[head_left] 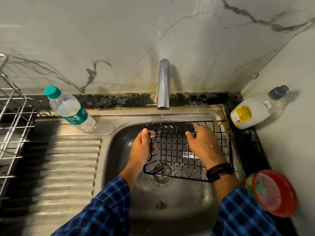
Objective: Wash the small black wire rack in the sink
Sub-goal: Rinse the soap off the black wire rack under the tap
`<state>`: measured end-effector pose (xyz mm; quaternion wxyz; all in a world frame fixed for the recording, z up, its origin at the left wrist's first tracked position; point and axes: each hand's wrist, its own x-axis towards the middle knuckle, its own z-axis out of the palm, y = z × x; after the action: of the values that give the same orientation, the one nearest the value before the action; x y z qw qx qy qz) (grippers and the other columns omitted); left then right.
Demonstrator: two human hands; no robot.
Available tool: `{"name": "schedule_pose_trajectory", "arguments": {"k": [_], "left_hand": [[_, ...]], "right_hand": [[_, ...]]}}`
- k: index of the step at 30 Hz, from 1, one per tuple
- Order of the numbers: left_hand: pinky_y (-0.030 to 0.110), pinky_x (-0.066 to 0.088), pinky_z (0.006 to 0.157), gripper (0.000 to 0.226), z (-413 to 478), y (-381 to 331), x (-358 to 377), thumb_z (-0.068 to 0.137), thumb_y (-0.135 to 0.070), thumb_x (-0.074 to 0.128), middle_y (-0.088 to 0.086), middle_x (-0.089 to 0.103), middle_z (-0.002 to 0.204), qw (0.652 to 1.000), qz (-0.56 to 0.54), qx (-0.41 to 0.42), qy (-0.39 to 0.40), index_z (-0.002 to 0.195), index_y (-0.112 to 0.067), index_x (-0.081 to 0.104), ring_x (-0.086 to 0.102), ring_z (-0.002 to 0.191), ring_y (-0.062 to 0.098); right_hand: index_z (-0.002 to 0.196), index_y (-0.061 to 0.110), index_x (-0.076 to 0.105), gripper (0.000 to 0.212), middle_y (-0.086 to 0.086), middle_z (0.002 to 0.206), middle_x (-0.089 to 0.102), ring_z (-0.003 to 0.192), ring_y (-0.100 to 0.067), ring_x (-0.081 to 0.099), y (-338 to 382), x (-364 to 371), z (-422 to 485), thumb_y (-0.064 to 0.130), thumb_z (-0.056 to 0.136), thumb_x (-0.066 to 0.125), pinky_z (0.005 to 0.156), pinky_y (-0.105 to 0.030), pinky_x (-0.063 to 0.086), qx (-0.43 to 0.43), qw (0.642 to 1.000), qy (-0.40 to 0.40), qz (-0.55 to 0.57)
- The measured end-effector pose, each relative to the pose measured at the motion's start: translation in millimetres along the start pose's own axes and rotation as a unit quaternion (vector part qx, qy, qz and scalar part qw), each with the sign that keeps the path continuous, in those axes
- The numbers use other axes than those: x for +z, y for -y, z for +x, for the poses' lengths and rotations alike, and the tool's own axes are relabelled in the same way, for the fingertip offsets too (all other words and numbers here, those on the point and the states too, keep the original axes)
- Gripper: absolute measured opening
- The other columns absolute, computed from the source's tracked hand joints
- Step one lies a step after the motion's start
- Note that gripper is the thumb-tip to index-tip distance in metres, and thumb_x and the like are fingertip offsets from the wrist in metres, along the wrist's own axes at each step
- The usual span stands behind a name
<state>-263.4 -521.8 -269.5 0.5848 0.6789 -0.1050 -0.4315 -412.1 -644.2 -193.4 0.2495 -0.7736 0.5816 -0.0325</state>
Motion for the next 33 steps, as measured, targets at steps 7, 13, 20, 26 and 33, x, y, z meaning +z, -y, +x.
{"name": "schedule_pose_trajectory", "arguments": {"k": [7, 13, 20, 26, 33], "left_hand": [[0.026, 0.055, 0.076, 0.023, 3.4, -13.5, -6.2, 0.098, -0.030, 0.063, -0.007, 0.073, 0.101, 0.934, 0.325, 0.110, -0.101, 0.119, -0.021, 0.063, 0.069, 0.091, 0.013], [0.040, 0.059, 0.083, 0.026, 4.9, -20.9, 5.5, 0.093, -0.042, 0.067, -0.005, 0.071, 0.103, 0.914, 0.363, 0.071, -0.165, 0.110, -0.026, 0.057, 0.069, 0.094, 0.018], [0.034, 0.031, 0.119, 0.075, -3.9, 3.5, -7.6, 0.093, -0.007, 0.062, 0.011, 0.024, 0.160, 0.928, 0.358, 0.105, -0.021, 0.157, -0.015, 0.023, 0.041, 0.140, 0.030], [0.037, 0.056, 0.088, 0.040, -28.0, 13.5, -5.4, 0.092, -0.008, 0.058, -0.001, 0.060, 0.128, 0.776, 0.524, 0.352, -0.010, 0.129, -0.022, 0.063, 0.062, 0.108, 0.020], [0.041, 0.042, 0.112, 0.036, -9.6, -30.5, 14.4, 0.107, -0.023, 0.045, 0.005, 0.069, 0.114, 0.934, -0.329, -0.137, 0.003, 0.138, -0.009, 0.055, 0.062, 0.116, 0.022]], "right_hand": [[0.115, 0.010, 0.063, 0.032, -0.010, 0.106, 0.065, 0.106, -0.032, 0.059, 4.8, 4.8, -24.5, 0.034, 0.094, 0.058, 0.083, -0.036, 0.050, -0.050, 0.997, -0.066, 0.001], [0.113, 0.004, 0.066, 0.034, -0.013, 0.111, 0.066, 0.111, -0.029, 0.059, 6.9, 2.5, -44.7, 0.032, 0.096, 0.059, 0.085, -0.030, 0.045, -0.063, 0.995, -0.071, 0.030], [0.085, 0.008, 0.061, 0.025, -0.001, 0.073, 0.052, 0.068, -0.023, 0.052, 8.3, -1.7, -53.5, 0.031, 0.097, 0.058, 0.061, -0.028, 0.035, -0.050, 0.994, -0.094, 0.022], [0.095, 0.007, 0.063, 0.024, -0.006, 0.086, 0.061, 0.081, -0.024, 0.059, 9.4, -0.3, -40.9, 0.030, 0.096, 0.057, 0.069, -0.028, 0.040, -0.061, 0.989, -0.124, 0.052], [0.145, 0.004, 0.047, 0.048, -0.022, 0.149, 0.045, 0.139, -0.039, 0.039, 10.8, 22.2, -50.1, 0.015, 0.098, 0.051, 0.115, -0.043, 0.028, -0.120, 0.979, -0.118, 0.114]]}}
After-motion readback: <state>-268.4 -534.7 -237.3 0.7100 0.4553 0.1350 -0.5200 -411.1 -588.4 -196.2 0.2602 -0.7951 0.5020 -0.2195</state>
